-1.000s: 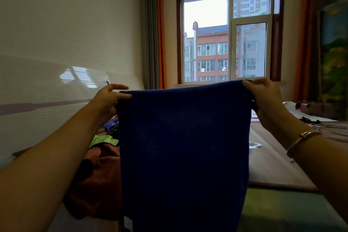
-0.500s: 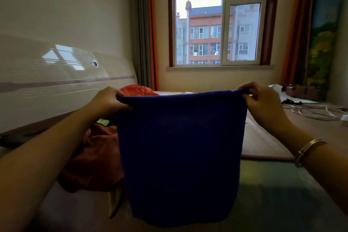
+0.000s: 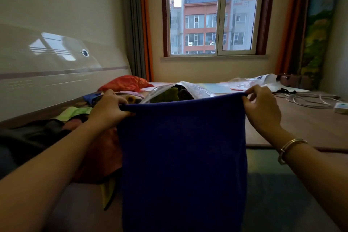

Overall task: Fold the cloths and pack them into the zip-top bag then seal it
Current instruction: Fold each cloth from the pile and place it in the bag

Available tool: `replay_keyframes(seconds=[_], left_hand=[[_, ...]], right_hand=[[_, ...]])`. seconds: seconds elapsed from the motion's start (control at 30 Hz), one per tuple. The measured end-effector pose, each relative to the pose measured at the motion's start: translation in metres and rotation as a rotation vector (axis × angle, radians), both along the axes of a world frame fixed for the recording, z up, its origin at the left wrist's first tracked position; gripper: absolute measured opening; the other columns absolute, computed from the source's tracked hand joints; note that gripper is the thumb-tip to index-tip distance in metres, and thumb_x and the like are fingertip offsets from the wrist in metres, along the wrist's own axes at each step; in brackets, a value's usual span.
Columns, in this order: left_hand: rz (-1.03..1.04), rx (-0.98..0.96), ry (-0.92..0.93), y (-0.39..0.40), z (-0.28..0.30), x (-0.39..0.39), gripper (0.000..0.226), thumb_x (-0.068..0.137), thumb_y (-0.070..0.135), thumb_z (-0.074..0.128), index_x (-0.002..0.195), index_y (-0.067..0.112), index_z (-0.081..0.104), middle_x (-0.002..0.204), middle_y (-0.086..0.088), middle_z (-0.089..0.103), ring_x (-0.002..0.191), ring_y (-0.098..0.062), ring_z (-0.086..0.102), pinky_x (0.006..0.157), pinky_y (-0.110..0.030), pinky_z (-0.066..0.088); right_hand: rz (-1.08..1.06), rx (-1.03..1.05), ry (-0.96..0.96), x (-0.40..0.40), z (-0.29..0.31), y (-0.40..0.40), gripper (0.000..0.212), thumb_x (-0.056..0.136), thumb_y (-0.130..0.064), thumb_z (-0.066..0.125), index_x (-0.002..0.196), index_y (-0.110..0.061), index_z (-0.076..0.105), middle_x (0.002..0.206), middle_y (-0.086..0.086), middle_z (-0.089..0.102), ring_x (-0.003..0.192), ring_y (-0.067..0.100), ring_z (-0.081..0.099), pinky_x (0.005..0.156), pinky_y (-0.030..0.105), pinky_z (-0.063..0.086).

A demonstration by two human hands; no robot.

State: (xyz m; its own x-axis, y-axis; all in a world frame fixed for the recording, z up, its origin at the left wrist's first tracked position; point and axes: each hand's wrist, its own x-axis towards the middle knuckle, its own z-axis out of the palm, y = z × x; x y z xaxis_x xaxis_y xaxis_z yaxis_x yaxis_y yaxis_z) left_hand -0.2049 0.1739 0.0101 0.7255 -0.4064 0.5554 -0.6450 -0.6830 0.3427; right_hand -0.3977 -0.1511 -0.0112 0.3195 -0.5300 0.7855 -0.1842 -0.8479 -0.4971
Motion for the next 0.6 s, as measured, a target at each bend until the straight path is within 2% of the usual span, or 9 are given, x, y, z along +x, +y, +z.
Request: replay_keyframes(seconds=[0.07, 0.13, 0.17, 0.27, 0.33, 0.4, 0.47, 0.53, 0.6], left_hand=[[0.052, 0.021, -0.068, -0.007, -0.003, 0.008, 0.012, 0.081, 0.032, 0.072, 0.085, 0.021, 0.071, 0.097, -0.006, 0.054, 0.080, -0.020, 0.053, 0.063, -0.032, 0.041], [0.010, -0.151, -0.068, -0.014, 0.005, 0.011, 0.007, 0.088, 0.023, 0.066, 0.091, 0.018, 0.069, 0.087, -0.007, 0.065, 0.068, -0.019, 0.061, 0.055, -0.028, 0.044], [-0.043, -0.289, -0.018, -0.017, 0.011, 0.012, 0.005, 0.090, 0.019, 0.064, 0.093, 0.016, 0.066, 0.085, -0.008, 0.067, 0.065, -0.019, 0.065, 0.054, -0.028, 0.050], [-0.212, -0.574, 0.247, -0.021, 0.016, 0.013, 0.005, 0.093, 0.014, 0.059, 0.091, 0.014, 0.054, 0.097, -0.011, 0.065, 0.074, -0.026, 0.070, 0.055, -0.032, 0.060], [-0.300, -0.647, 0.519, -0.016, 0.000, 0.011, 0.015, 0.094, 0.010, 0.055, 0.081, 0.016, 0.049, 0.101, -0.013, 0.063, 0.077, -0.030, 0.070, 0.059, -0.033, 0.061], [-0.386, -0.649, 0.802, -0.004, -0.027, 0.010, 0.020, 0.090, 0.004, 0.055, 0.076, 0.015, 0.047, 0.102, -0.017, 0.065, 0.082, -0.036, 0.070, 0.071, -0.041, 0.060], [-0.449, -0.607, 1.009, 0.011, -0.057, 0.005, 0.013, 0.083, 0.003, 0.060, 0.085, 0.012, 0.052, 0.103, -0.017, 0.067, 0.094, -0.036, 0.069, 0.085, -0.045, 0.056], [-0.507, -0.638, 1.164, 0.022, -0.086, -0.004, 0.027, 0.071, 0.008, 0.073, 0.092, 0.011, 0.056, 0.107, -0.018, 0.066, 0.103, -0.035, 0.066, 0.094, -0.047, 0.050], [-0.587, -0.654, 1.230, 0.025, -0.106, -0.013, 0.046, 0.047, 0.015, 0.088, 0.083, 0.011, 0.059, 0.102, -0.018, 0.063, 0.102, -0.033, 0.063, 0.097, -0.046, 0.046]], right_hand=[[0.051, 0.089, 0.038, 0.009, -0.001, -0.002, 0.009, 0.095, -0.021, 0.055, 0.100, -0.014, 0.053, 0.087, 0.008, 0.059, 0.072, 0.022, 0.058, 0.052, 0.029, 0.044], [0.242, 0.287, -0.085, 0.018, 0.008, 0.000, 0.005, 0.098, -0.016, 0.049, 0.102, -0.014, 0.047, 0.079, 0.011, 0.063, 0.061, 0.024, 0.064, 0.056, 0.040, 0.056], [0.346, 0.384, -0.155, 0.022, 0.014, 0.002, 0.004, 0.099, -0.014, 0.045, 0.103, -0.014, 0.044, 0.078, 0.012, 0.065, 0.059, 0.024, 0.065, 0.059, 0.040, 0.058], [0.548, 0.576, -0.262, 0.023, 0.023, 0.011, 0.007, 0.101, -0.011, 0.038, 0.102, -0.017, 0.043, 0.086, 0.013, 0.068, 0.071, 0.025, 0.070, 0.064, 0.035, 0.059], [0.636, 0.758, -0.278, 0.018, 0.010, 0.015, 0.013, 0.100, -0.009, 0.037, 0.095, -0.019, 0.044, 0.090, 0.012, 0.068, 0.078, 0.024, 0.070, 0.068, 0.036, 0.059], [0.754, 1.035, -0.251, 0.009, -0.018, 0.016, 0.015, 0.095, -0.005, 0.038, 0.089, -0.017, 0.044, 0.092, 0.013, 0.065, 0.084, 0.027, 0.067, 0.071, 0.042, 0.057], [0.897, 1.298, -0.192, -0.001, -0.046, 0.014, 0.011, 0.079, -0.005, 0.052, 0.083, -0.014, 0.047, 0.095, 0.015, 0.061, 0.091, 0.032, 0.063, 0.072, 0.047, 0.057], [1.004, 1.492, -0.130, -0.011, -0.065, 0.011, 0.041, 0.046, -0.007, 0.071, 0.081, -0.011, 0.051, 0.101, 0.018, 0.060, 0.101, 0.039, 0.063, 0.077, 0.053, 0.057], [1.044, 1.559, -0.063, -0.019, -0.075, 0.008, 0.058, 0.034, -0.003, 0.072, 0.088, -0.008, 0.053, 0.114, 0.021, 0.060, 0.112, 0.043, 0.059, 0.086, 0.056, 0.052]])
